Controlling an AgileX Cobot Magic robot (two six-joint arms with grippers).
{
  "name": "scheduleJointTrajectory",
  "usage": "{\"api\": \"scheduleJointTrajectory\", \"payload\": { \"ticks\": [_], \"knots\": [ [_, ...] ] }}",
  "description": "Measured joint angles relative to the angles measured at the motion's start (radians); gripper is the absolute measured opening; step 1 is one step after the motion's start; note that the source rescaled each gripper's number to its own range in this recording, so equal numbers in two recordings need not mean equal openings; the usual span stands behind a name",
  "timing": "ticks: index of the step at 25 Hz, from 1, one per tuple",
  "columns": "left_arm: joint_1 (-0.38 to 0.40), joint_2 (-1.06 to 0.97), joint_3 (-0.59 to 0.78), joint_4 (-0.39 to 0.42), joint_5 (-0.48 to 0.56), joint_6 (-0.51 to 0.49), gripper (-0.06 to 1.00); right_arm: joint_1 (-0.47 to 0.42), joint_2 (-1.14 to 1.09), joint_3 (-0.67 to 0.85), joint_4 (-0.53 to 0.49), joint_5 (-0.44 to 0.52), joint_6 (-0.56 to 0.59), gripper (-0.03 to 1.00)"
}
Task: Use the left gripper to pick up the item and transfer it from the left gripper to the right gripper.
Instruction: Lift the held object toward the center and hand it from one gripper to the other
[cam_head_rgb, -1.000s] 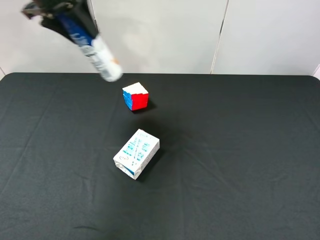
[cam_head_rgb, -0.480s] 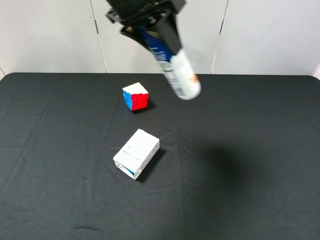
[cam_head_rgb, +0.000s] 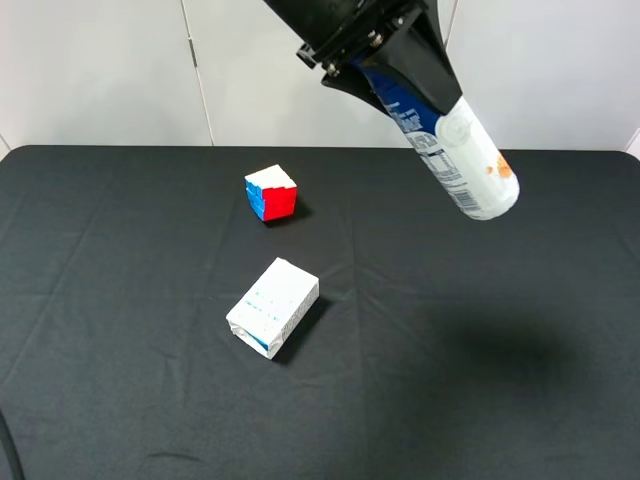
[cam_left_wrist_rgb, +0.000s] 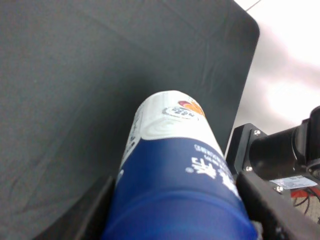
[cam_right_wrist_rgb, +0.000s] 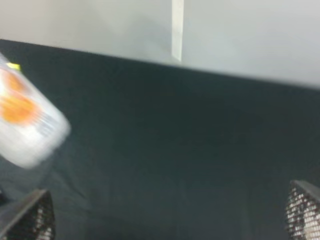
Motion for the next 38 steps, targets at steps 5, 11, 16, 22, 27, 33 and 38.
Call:
{"api": "scheduleJointTrajectory", "payload": {
  "ticks": [5,11,16,22,27,33,38],
  "knots": [
    [0.0,0.029,0.0,-0.022,-0.005,0.019,0.0,0.196,0.158,0.0,0.024,-0.099,-0.115,1.0],
    [0.0,0.034,0.0,-0.035,-0.02,0.022,0.0,0.391,0.358,0.0,0.009,-0.276,-0.186,1.0],
    [0.0,0.034,0.0,-0.03,-0.026,0.022,0.0,0.498,0.532,0.0,0.005,-0.434,-0.193,1.0],
    [0.0,0.038,0.0,-0.031,-0.027,0.022,0.0,0.526,0.668,0.0,0.005,-0.599,-0.194,0.78],
    [0.0,0.038,0.0,-0.02,-0.01,0.022,0.0,0.526,0.692,0.0,-0.013,-0.644,-0.205,0.06],
    [0.0,0.038,0.0,-0.02,-0.013,0.022,0.0,0.526,0.693,0.0,-0.014,-0.652,-0.208,0.06],
    [0.0,0.035,-0.003,-0.053,-0.037,0.013,0.58,0.526,0.697,0.0,-0.013,-0.641,-0.207,0.06]
  ]
}}
